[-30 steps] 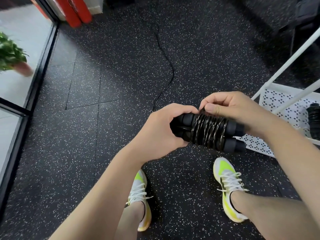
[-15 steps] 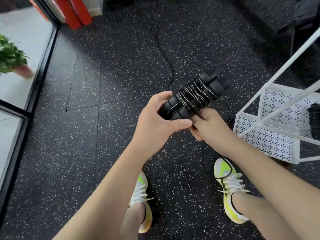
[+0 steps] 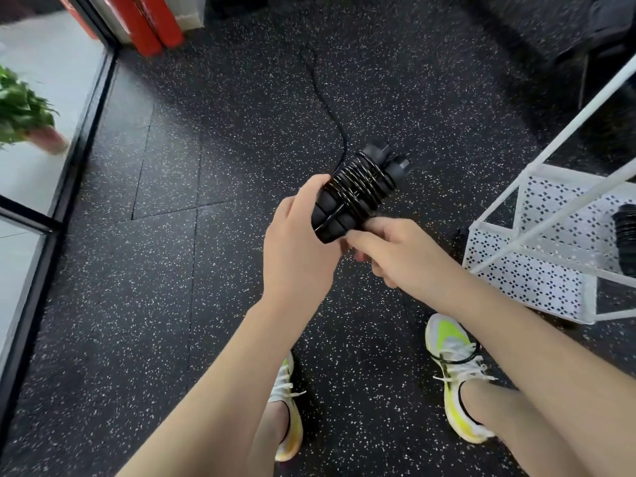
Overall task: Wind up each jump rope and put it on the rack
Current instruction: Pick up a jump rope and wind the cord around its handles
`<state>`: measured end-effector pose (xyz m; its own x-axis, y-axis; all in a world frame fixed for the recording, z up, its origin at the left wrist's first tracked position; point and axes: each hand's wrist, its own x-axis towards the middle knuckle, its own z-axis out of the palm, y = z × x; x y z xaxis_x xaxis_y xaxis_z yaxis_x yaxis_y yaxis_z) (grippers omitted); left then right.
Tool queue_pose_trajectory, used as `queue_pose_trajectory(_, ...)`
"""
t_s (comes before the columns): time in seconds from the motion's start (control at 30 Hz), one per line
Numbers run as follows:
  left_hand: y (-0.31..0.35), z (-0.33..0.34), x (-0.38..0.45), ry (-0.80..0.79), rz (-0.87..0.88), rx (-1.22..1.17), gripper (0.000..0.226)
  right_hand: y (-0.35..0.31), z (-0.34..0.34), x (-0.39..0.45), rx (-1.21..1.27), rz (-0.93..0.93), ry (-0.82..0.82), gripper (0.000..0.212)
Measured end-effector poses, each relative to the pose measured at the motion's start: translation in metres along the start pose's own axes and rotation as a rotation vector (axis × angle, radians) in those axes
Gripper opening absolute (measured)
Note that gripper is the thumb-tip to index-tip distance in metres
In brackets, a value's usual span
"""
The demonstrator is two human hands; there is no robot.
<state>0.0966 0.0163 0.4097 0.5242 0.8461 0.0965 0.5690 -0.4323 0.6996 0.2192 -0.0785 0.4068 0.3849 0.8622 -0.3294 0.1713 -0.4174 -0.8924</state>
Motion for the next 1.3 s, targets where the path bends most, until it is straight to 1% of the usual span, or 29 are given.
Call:
queue_pose_trajectory(0.07, 0.000, 0.003, -0.003, -0.017, -0.007, 0.009, 0.070, -0.001, 0.001, -0.001, -0.001, 0.014, 0.041, 0.040)
queue_pose_trajectory(0.23, -0.004, 0.002, -0.004, -0.103, 0.035, -0.081, 0.076, 0.001, -0.005, 0.003, -0.082, 0.013, 0.114, 0.035)
queue_pose_trajectory(0.3, -0.005, 0.002, -0.003, -0.107, 0.028, -0.098, 0.078, -0.001, -0.007, 0.001, -0.133, -0.005, 0.094, 0.032)
queue_pose_trajectory(0.4, -0.006, 0.001, 0.000, -0.114, -0.056, -0.121, 0.081, -0.002, -0.006, -0.004, -0.349, -0.037, 0.004, 0.024)
queue_pose_trajectory(0.47, -0.009, -0.001, 0.003, -0.129, -0.138, -0.137, 0.075, -0.004, -0.005, -0.010, -0.461, -0.043, -0.046, 0.021)
queue_pose_trajectory(0.53, -0.013, -0.002, 0.004, -0.142, -0.164, -0.143, 0.065, -0.008, -0.004, -0.015, -0.558, -0.075, -0.064, 0.021)
queue_pose_trajectory(0.63, -0.017, -0.005, 0.005, -0.147, -0.151, -0.129, 0.060, -0.014, -0.007, -0.022, -0.645, -0.146, -0.065, 0.014)
queue_pose_trajectory(0.7, -0.018, -0.005, 0.006, -0.158, -0.132, -0.106, 0.059, -0.017, -0.012, -0.024, -0.688, -0.205, -0.048, 0.020)
queue_pose_trajectory(0.8, -0.019, -0.004, 0.005, -0.218, -0.093, -0.089, 0.059, -0.024, -0.020, -0.024, -0.692, -0.238, -0.025, 0.019)
queue_pose_trajectory(0.9, -0.017, -0.004, 0.003, -0.313, -0.055, -0.118, 0.061, -0.025, -0.029, -0.020, -0.796, -0.293, 0.037, 0.022)
queue_pose_trajectory(1.0, -0.014, -0.007, 0.003, -0.427, -0.016, -0.104, 0.064, -0.022, -0.043, -0.015, -0.779, -0.385, 0.091, 0.019)
queue_pose_trajectory(1.13, -0.011, -0.011, 0.002, -0.570, 0.006, -0.156, 0.066, -0.016, -0.060, -0.006, -0.761, -0.490, 0.133, 0.010)
queue_pose_trajectory(1.23, -0.011, -0.013, 0.002, -0.659, 0.017, -0.212, 0.069, -0.011, -0.069, -0.003, -0.636, -0.454, 0.127, 0.019)
queue_pose_trajectory(1.3, -0.012, -0.015, 0.003, -0.700, 0.024, -0.262, 0.070, -0.009, -0.073, -0.003, -0.497, -0.387, 0.096, 0.014)
